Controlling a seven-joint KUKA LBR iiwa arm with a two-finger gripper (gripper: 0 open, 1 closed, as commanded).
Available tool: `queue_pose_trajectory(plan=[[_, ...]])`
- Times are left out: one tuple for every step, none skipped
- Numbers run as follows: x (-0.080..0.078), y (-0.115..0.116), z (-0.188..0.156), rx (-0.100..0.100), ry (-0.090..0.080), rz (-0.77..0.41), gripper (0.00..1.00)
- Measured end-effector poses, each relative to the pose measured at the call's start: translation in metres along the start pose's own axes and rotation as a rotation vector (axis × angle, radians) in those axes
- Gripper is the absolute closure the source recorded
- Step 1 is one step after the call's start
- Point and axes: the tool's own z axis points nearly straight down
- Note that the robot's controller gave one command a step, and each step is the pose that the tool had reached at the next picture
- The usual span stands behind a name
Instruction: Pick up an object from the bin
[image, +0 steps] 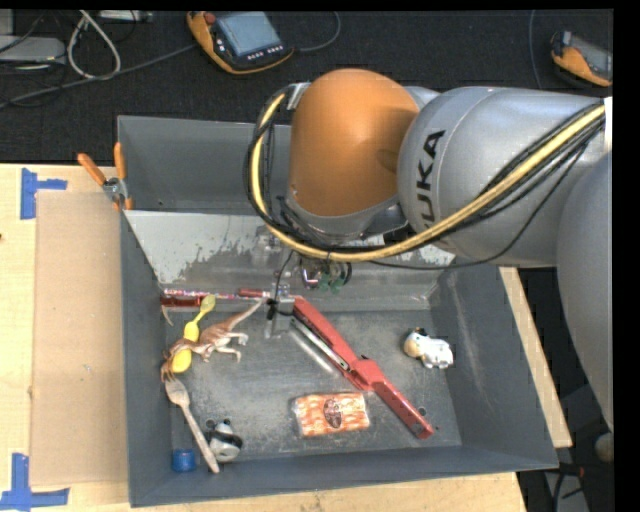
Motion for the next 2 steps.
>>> queue_pose_trajectory(plan=[[-0.001,-0.001,-0.005,-0.001,-0.008,0.003,0.00],[0.002,-0.040,0.063,-0.001,-0.010,-0.040,0.00]])
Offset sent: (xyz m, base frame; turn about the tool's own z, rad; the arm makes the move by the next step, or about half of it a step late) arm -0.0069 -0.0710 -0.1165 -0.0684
